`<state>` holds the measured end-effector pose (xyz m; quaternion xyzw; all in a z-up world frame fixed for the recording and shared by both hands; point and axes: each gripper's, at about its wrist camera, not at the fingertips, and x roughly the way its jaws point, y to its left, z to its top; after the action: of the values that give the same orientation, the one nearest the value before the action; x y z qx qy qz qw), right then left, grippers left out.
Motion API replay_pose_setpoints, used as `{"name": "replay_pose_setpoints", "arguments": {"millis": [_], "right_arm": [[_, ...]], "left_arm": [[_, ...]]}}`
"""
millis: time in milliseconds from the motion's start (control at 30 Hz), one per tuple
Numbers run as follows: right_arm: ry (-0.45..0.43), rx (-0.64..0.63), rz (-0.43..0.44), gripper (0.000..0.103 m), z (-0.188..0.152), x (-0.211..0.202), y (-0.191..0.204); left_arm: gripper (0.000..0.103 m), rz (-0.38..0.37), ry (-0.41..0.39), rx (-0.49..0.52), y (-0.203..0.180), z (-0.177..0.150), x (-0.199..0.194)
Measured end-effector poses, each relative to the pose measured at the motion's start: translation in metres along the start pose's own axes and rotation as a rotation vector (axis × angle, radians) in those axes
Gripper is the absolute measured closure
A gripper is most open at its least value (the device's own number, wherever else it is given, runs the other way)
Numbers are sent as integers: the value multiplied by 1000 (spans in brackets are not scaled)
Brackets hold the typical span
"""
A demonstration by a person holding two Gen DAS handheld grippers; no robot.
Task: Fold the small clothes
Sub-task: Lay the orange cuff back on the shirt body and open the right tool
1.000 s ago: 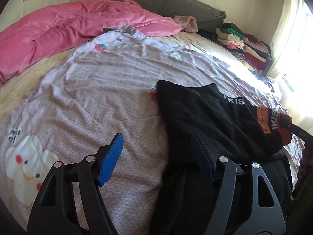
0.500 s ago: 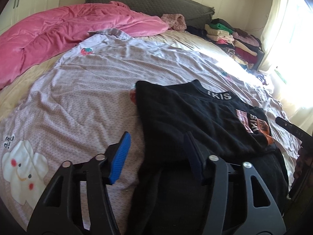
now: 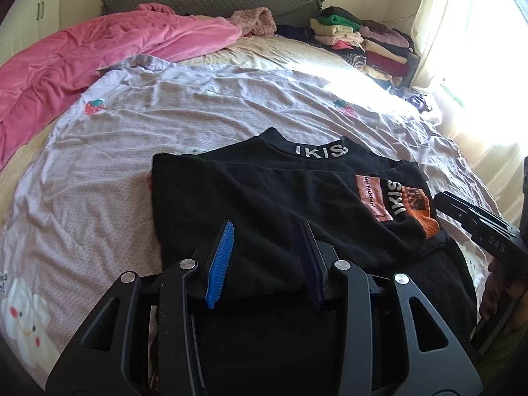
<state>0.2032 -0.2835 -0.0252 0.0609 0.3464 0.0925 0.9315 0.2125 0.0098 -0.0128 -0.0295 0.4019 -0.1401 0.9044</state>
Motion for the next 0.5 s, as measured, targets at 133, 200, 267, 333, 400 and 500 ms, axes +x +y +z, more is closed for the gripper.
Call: {"name": "replay_pose_setpoints", "arguments": {"millis": [133,200,267,333,400,500], "right_arm": [[-4,-3,1,61,0,-2,0],[-9,-2,-2,59,1,-4,0],[-11,-4,-2,56,3,-4,0],[-10,-8,-10,55,5,-3,1],[-11,-13,-13,55,8,-2,3],[-1,-34,1,53,10,3,9]], "left_arm": [[71,14,48,7,2,-6,20],[71,19,74,-6,9,-12,30],[71,7,87,-19,15,-16,36],[71,2,88,-17,16,-18,35],[71,1,88,-13,16,-18,35],[71,-6,89,-15,18,-20,36]]}}
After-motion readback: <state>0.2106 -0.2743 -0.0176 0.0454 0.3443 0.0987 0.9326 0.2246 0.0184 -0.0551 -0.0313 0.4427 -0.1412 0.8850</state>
